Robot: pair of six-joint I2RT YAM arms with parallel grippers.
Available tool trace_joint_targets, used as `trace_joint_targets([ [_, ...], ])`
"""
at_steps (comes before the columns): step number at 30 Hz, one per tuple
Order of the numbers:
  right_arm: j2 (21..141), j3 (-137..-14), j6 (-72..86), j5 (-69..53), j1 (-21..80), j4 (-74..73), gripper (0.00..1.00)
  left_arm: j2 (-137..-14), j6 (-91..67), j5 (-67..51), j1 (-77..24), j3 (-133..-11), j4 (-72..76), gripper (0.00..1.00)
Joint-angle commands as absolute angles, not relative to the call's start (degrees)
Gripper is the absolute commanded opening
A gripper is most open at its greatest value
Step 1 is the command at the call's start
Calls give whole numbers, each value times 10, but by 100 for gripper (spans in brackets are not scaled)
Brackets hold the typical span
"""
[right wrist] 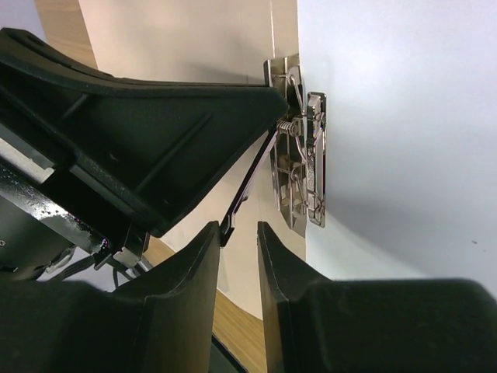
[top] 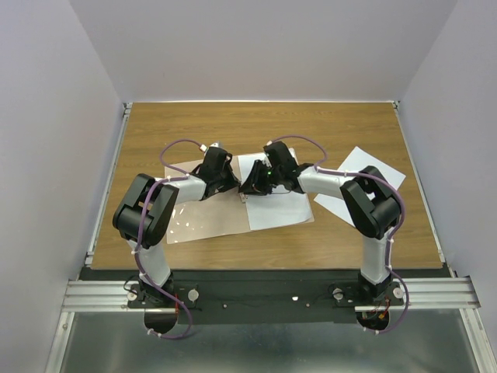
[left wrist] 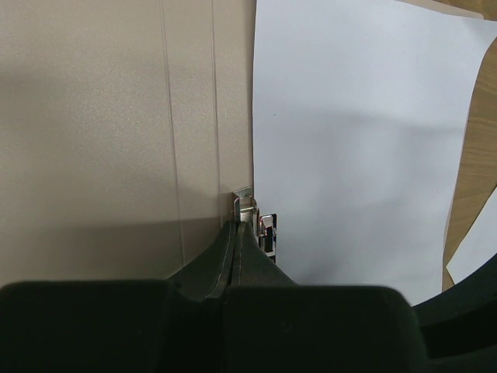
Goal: Put the files into the folder
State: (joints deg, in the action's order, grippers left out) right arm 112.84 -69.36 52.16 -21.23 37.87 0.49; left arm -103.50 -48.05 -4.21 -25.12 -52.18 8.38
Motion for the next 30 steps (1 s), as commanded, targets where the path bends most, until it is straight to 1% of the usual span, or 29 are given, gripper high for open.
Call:
trace_joint_targets([
  [1, 1139, -673, 491, -230, 392, -25, 33, -1048, -477, -47, -253, -498, 37, 0],
  [6, 1132, -661, 478, -209, 392, -44, 26, -1048, -476, -44, -253, -497, 37, 0],
  [12, 1147, -656, 470, -223, 396, -49, 20, -1056, -467, -46, -252, -504, 36, 0],
  [14, 1149, -650, 467, -221, 396, -51, 14, -1056, -464, -42, -252, -504, 33, 0],
  [16, 1149, -644, 459, -214, 396, -58, 13, -1056, -461, -41, -252, -504, 33, 0],
  [17, 1150, -642, 456, -209, 396, -60, 9, -1057, -460, -41, -252, -504, 33, 0],
  [19, 1153, -636, 444, -210, 396, -66, 5, -1059, -456, -44, -252, -506, 33, 0],
  [20, 1154, -635, 439, -209, 396, -68, 1, -1061, -454, -46, -252, -506, 33, 0],
  [30, 1159, -639, 384, -156, 396, -112, 1, -1064, -424, -38, -252, -512, 30, 0],
])
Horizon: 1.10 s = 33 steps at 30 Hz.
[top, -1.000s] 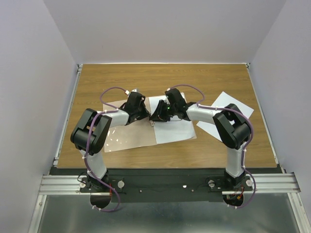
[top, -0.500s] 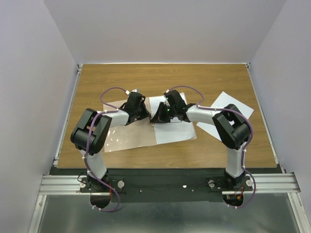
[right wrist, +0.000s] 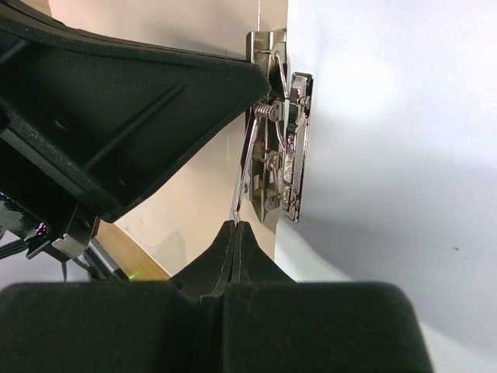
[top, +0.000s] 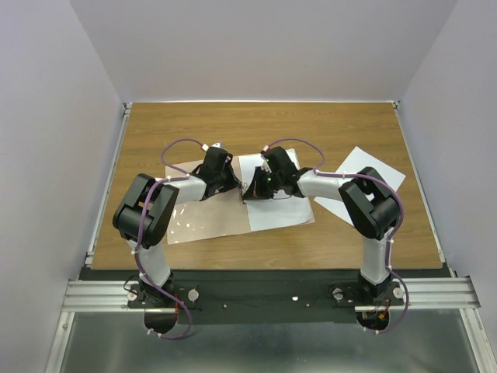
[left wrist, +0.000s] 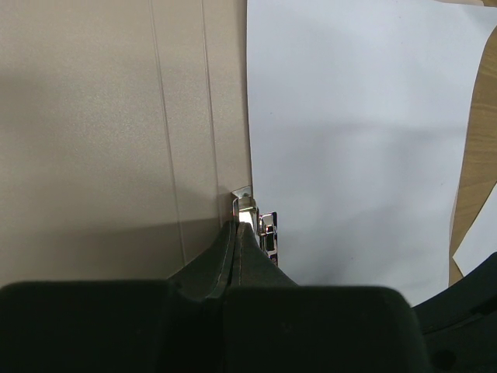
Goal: Put the files into the folder
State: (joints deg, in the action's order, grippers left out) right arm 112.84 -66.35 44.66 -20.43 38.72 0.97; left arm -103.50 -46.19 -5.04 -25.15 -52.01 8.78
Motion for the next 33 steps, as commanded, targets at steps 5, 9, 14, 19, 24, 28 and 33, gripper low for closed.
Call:
trace_joint_targets([
  [5, 1172, -649, 345, -136, 396, -139, 1, -1074, -415, -33, -252, -514, 28, 0],
  [9, 1191, -657, 327, -125, 397, -156, 1, -1083, -411, -38, -252, -520, 27, 0],
  [14, 1202, -660, 315, -77, 403, -180, 1, -1089, -410, -39, -252, -522, 27, 0],
  [19, 1206, -663, 302, -55, 403, -192, 1, -1095, -408, -35, -251, -524, 25, 0],
  [24, 1197, -662, 288, -19, 403, -210, 1, -1098, -403, -30, -251, -524, 25, 0],
  [28, 1205, -666, 273, -25, 403, -224, 1, -1102, -399, -29, -251, -526, 25, 0],
  [33, 1193, -666, 270, 12, 403, -237, 1, -1105, -395, -24, -250, -526, 23, 0],
])
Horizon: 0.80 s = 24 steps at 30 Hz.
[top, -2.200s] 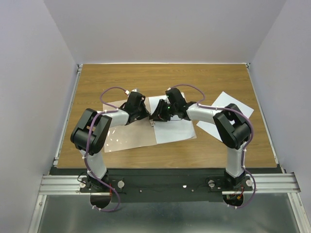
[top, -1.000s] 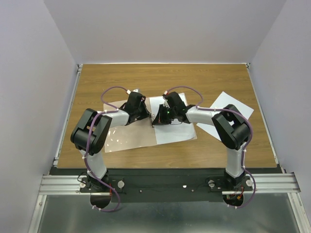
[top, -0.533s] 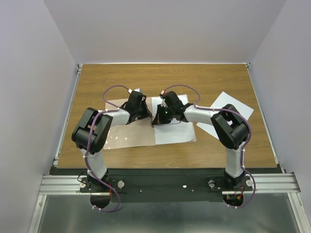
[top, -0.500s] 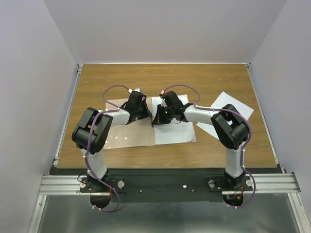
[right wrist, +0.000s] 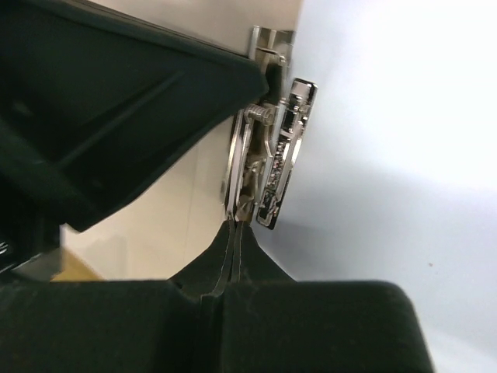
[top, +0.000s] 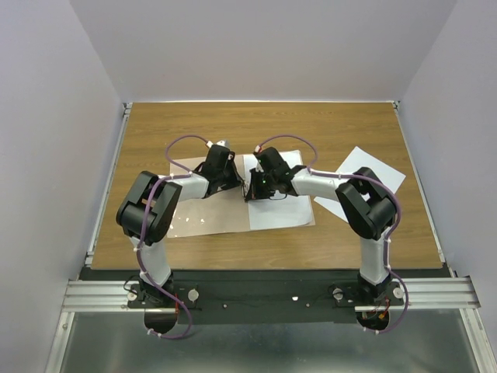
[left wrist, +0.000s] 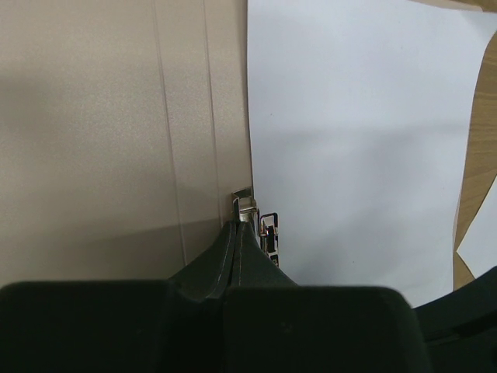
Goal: Put the files into the folder
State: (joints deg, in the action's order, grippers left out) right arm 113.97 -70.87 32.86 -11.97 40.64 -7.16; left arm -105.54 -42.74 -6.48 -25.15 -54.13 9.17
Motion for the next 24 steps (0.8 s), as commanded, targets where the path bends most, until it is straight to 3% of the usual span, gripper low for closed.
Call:
trace_joint_targets([
  [1, 1187, -667, 269, 11, 403, -239, 1, -1105, -394, -24, -250, -527, 23, 0],
  [18, 1235, -706, 298, -3, 410, -223, 1, -1114, -402, -33, -250, -526, 22, 0],
  [24, 1179, -706, 308, -27, 410, -221, 1, -1106, -406, -31, -250, -525, 22, 0],
])
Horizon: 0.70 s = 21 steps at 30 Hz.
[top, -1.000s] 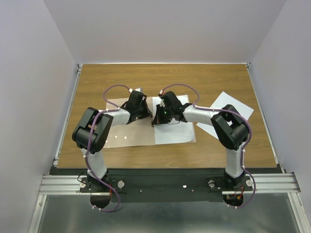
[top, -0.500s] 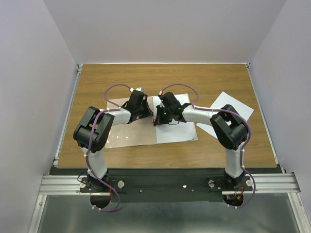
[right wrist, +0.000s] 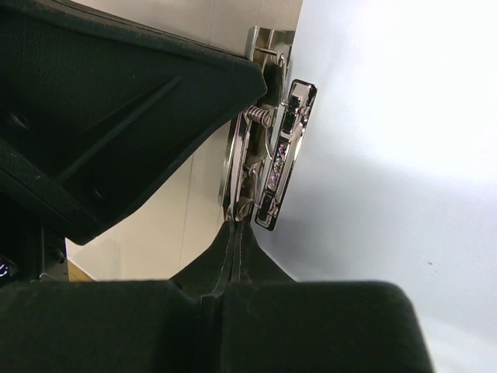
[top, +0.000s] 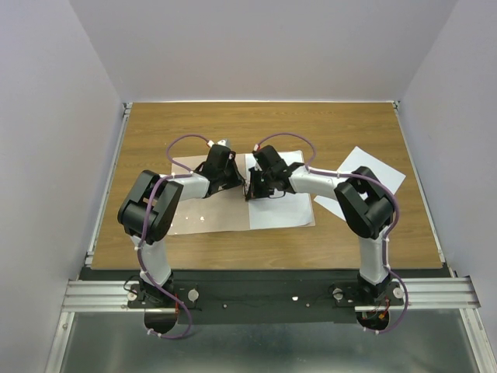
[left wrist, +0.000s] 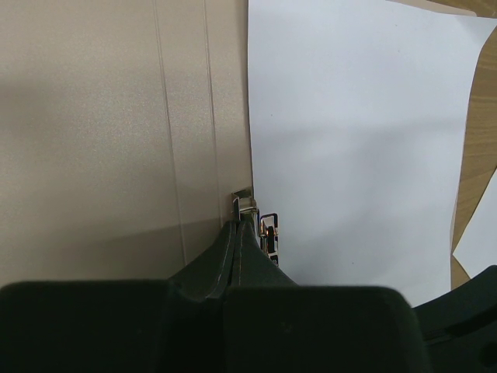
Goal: Put the files into the folder
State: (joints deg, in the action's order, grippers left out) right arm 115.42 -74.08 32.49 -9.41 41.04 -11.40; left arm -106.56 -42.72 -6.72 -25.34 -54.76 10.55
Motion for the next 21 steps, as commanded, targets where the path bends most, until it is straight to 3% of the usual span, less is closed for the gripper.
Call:
trace_joint_targets([
  [1, 1169, -708, 311, -29, 410, -220, 1, -1104, -407, -32, -250, -526, 22, 0],
  [14, 1148, -727, 317, -63, 409, -214, 8, -1091, -412, -31, -250, -519, 23, 0],
  [19, 1130, -726, 320, -47, 410, -215, 28, -1089, -414, -26, -250, -519, 22, 0],
  [21, 1113, -732, 322, -40, 410, -215, 30, -1088, -415, -29, -250, -521, 22, 0],
])
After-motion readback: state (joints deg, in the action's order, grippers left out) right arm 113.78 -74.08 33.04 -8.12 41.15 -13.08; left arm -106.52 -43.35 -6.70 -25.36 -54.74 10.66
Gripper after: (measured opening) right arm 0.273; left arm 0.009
